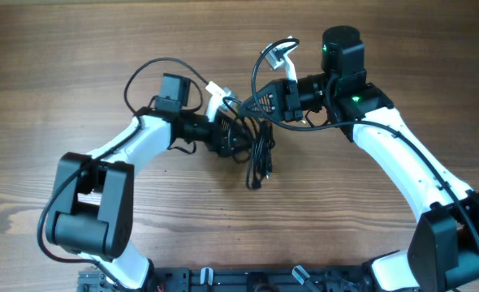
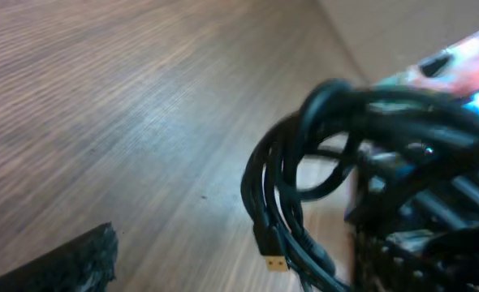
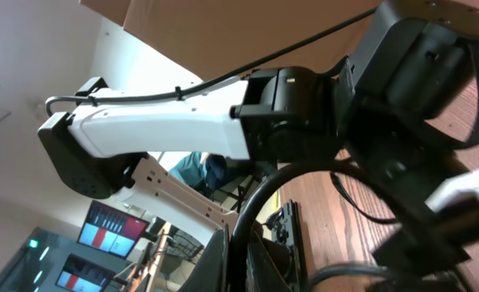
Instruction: Untangle cables
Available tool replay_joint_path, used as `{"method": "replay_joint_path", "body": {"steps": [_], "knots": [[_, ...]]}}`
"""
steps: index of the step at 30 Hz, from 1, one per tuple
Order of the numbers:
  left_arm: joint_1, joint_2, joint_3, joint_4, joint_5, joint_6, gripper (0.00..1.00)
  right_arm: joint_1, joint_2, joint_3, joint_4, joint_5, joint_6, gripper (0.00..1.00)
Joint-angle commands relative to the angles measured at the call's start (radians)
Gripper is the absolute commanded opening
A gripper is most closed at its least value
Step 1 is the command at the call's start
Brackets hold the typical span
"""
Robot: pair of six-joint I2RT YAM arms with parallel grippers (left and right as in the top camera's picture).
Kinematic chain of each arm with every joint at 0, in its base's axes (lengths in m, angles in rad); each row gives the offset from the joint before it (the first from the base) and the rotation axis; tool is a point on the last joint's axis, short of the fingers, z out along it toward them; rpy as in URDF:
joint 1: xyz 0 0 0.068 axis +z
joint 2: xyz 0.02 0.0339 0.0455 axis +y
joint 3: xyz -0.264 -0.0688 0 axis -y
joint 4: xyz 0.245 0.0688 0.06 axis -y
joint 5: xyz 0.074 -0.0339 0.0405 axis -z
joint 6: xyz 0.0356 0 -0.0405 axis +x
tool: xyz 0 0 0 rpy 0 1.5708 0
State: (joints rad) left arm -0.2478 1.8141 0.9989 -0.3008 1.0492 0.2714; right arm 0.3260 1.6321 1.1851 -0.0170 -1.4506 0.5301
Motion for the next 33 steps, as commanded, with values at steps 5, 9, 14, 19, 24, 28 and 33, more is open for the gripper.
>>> {"method": "replay_joint_path", "body": {"steps": [5,9,14,19,24,28,33], "knots": [[-0.104,0.006,-0.004,0.101,-0.418,-0.304,0.98,0.002,-0.018,0.018,0.010,-0.024,-0.003,0.05],[-0.099,0.006,-0.004,0.109,-0.714,-0.509,0.99,0.002,-0.018,0.018,0.009,-0.024,-0.003,0.05],[-0.050,0.021,-0.004,0.068,-0.956,-0.709,0.98,0.002,-0.018,0.018,0.009,-0.024,0.001,0.05],[0.035,0.037,-0.004,0.017,-1.123,-0.814,0.95,0.002,-0.018,0.018,0.009,-0.024,0.004,0.05],[0.170,0.037,-0.004,-0.035,-1.125,-0.868,0.95,0.001,-0.018,0.017,0.007,0.016,0.004,0.04],[0.274,0.037,-0.004,-0.056,-1.041,-0.886,0.95,0.001,-0.018,0.017,0.004,0.037,0.005,0.04],[0.352,0.037,-0.004,-0.035,-0.771,-0.809,0.98,0.001,-0.018,0.017,0.001,0.045,0.005,0.04]]}}
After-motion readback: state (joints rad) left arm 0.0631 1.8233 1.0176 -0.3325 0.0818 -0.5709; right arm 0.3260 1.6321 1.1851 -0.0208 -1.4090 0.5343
